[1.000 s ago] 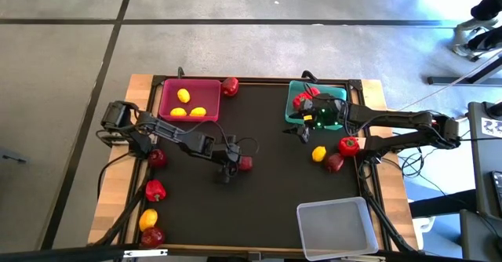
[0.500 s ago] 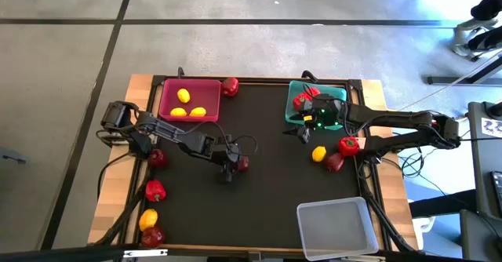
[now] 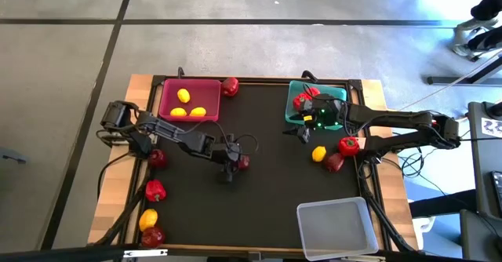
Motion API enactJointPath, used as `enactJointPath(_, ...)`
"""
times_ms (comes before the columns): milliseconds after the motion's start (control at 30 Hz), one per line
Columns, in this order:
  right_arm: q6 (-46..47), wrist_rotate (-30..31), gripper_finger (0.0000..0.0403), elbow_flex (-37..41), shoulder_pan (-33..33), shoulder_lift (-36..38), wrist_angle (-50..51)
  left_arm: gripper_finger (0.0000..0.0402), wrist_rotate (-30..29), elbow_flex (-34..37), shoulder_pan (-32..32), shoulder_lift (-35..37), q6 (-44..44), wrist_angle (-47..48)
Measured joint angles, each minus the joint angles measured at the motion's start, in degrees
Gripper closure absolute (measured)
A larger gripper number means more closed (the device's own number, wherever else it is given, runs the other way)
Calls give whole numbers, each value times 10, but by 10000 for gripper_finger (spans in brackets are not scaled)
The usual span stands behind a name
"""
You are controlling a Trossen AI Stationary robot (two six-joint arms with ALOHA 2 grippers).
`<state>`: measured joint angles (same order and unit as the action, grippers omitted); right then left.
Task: Sort produce into baskets
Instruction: Put the apple into the transparent bin
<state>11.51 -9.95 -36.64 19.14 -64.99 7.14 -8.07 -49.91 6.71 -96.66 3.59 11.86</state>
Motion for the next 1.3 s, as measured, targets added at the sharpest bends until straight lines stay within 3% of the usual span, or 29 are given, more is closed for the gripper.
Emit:
enactJointPath(133, 0, 0, 144, 0, -1, 0, 0, 184, 0, 0, -5, 0, -11, 3)
enactJointPath(300, 0, -4, 144, 0, -1, 0, 3, 184, -4, 0, -9, 8, -19, 20)
enactJointPath(533, 21, -81, 144, 0, -14, 30, -10, 165, -77, -16, -9, 84, -7, 59)
enactJointPath(833, 22, -76, 144, -1, -110, 37, -137, 163, -81, -19, -8, 159, 8, -109)
enactJointPath(1033, 21, 15, 141, -1, -163, 33, -197, 160, -81, -20, -8, 133, 8, -212)
enactJointPath(1300, 62, 30, 79, 0, -167, 6, -227, 159, -81, -20, -8, 117, 26, -274)
